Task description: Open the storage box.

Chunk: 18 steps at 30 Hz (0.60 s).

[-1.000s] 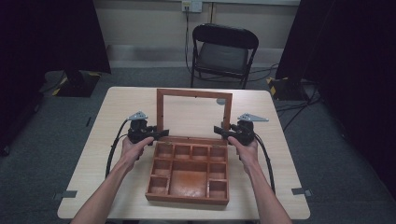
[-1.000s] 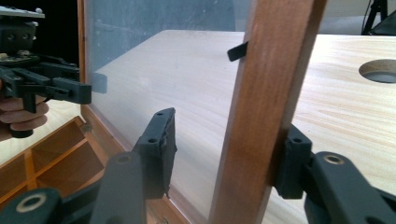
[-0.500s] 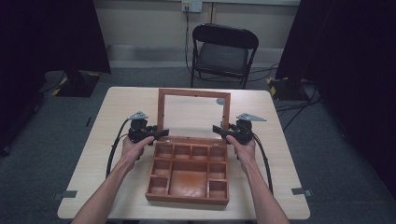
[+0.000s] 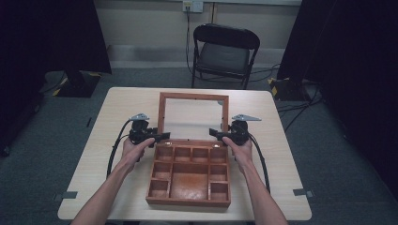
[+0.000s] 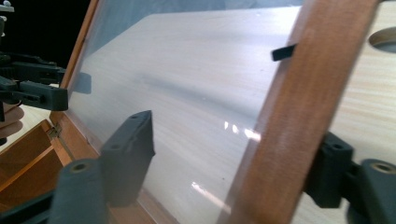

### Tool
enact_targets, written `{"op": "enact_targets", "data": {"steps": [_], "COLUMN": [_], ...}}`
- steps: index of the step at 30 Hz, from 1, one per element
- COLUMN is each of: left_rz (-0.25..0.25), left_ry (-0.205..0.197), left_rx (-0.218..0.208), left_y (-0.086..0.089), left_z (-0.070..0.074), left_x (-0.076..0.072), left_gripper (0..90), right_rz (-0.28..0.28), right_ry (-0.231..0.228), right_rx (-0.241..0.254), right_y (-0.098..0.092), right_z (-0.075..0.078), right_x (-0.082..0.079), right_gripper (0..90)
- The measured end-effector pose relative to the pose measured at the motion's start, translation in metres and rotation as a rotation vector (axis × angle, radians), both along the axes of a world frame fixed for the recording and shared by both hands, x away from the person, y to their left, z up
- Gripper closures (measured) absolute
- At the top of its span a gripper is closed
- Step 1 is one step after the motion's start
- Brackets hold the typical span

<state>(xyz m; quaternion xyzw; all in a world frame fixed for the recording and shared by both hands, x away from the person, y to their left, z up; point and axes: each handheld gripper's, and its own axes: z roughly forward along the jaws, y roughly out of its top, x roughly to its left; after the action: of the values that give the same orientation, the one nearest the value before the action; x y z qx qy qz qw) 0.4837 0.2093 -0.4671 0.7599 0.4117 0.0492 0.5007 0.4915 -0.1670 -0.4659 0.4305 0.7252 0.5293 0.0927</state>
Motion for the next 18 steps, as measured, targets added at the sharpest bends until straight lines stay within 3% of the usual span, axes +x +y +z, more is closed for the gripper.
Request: {"op": "enact_targets", "data": {"steps": [3,14,18], "left_rz": [0.011,0.023,0.027], "left_ry": [0.013,0.033,0.043], "left_rx": [-0.028,-0.005,-0.026], "left_y": [0.0015,0.0003,0.0005], "left_z": [-0.0007,-0.0047,-0.0068], "left_x": [0.0011,0.0037,0.0053], "left_gripper": [40.9,39.3,39.9], "right_rz": [-0.001,-0.006,-0.002], "right_ry": [0.015,0.041,0.054], "right_rx": [-0.01,-0.034,-0.032], "right_y": [0.0024,0.0044,0.0043], "right_z": [0.0005,-0.0061,-0.0071], "right_x": [0.0032,0.007,0.0088], "right_gripper": [23.0,21.2,20.7]}}
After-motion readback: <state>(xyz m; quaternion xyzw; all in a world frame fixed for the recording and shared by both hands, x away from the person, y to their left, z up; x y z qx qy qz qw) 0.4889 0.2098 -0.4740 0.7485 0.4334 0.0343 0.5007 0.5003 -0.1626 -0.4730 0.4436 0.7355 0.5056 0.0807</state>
